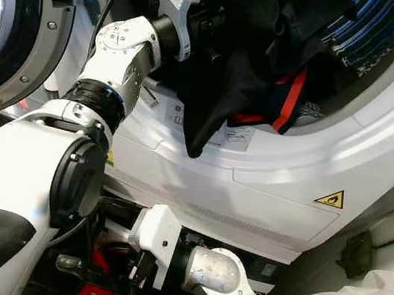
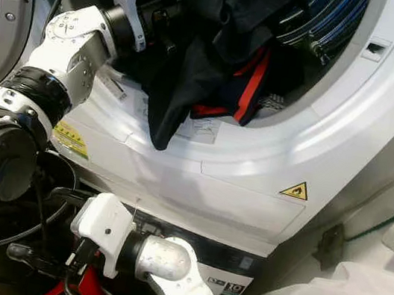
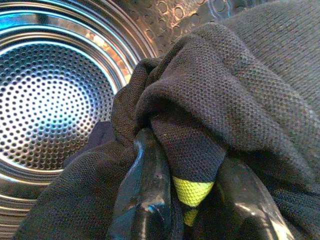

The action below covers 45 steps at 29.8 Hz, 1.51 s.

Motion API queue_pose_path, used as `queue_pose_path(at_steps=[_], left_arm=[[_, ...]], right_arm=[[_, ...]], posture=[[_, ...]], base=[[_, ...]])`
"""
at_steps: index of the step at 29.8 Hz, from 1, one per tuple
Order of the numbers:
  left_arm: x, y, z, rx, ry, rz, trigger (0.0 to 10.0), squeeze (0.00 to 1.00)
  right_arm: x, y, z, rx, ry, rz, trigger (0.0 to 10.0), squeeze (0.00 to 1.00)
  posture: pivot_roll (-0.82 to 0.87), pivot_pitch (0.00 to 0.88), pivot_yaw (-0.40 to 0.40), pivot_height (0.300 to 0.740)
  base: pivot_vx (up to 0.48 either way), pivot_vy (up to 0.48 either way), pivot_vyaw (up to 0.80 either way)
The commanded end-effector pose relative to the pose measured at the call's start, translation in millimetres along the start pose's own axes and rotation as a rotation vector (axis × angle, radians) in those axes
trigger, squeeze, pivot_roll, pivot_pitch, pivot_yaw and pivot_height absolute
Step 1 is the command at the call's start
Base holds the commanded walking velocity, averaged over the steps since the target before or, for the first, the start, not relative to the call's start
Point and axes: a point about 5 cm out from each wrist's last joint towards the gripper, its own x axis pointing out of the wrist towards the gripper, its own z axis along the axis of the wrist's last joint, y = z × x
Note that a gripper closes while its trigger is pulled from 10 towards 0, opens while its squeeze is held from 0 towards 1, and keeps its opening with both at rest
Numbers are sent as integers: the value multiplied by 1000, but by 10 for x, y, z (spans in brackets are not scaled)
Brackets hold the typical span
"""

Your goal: Clothes washing

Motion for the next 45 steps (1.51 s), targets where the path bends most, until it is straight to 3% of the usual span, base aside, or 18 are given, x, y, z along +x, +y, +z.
queue_pose_path(at_steps=[1,5,9,10,13,16,23,30,34,38,45], left_arm=[[40,-38,12,17,21,-37,0,0],[49,-41,25,21,17,-38,0,0],[54,-41,34,22,14,-38,0,0],[54,-41,35,22,13,-38,0,0],[54,-48,23,19,14,-40,0,0],[49,-55,5,15,18,-43,0,0],[46,-57,-2,11,19,-45,0,0],[44,-49,5,13,18,-41,0,0],[39,-44,4,16,20,-40,0,0],[36,-38,9,14,18,-37,0,0],[36,-39,10,14,19,-42,0,0]], right_arm=[[-67,-212,-64,-31,50,-135,10000,0],[-81,-470,-84,-130,106,-300,10000,0],[-99,-458,-166,-92,127,-299,10000,0],[-100,-447,-163,-73,107,-298,10000,0],[-93,-379,26,148,-119,-278,10000,0],[-97,-347,133,232,-228,-238,10000,0],[-208,-278,249,374,-354,-124,10000,0],[-299,-364,142,312,-283,-213,10000,0],[-438,-528,212,276,-321,-348,10000,0],[-650,-799,243,210,-328,-560,10000,0],[-763,-859,412,195,-404,-541,10000,0]], posture=[[-79,0,-27,740],[-77,0,-26,740],[-76,0,-26,740],[-76,0,-26,740],[-75,0,-25,740],[-79,0,-23,740],[-80,0,-24,740],[-75,0,-24,740],[-75,0,-25,740],[-75,0,-26,740],[-75,0,-23,740]], base=[[0,0,0],[0,0,0],[0,0,0],[0,0,0],[0,0,0],[0,0,0],[0,0,0],[0,0,0],[0,0,0],[0,0,0],[0,0,0]])
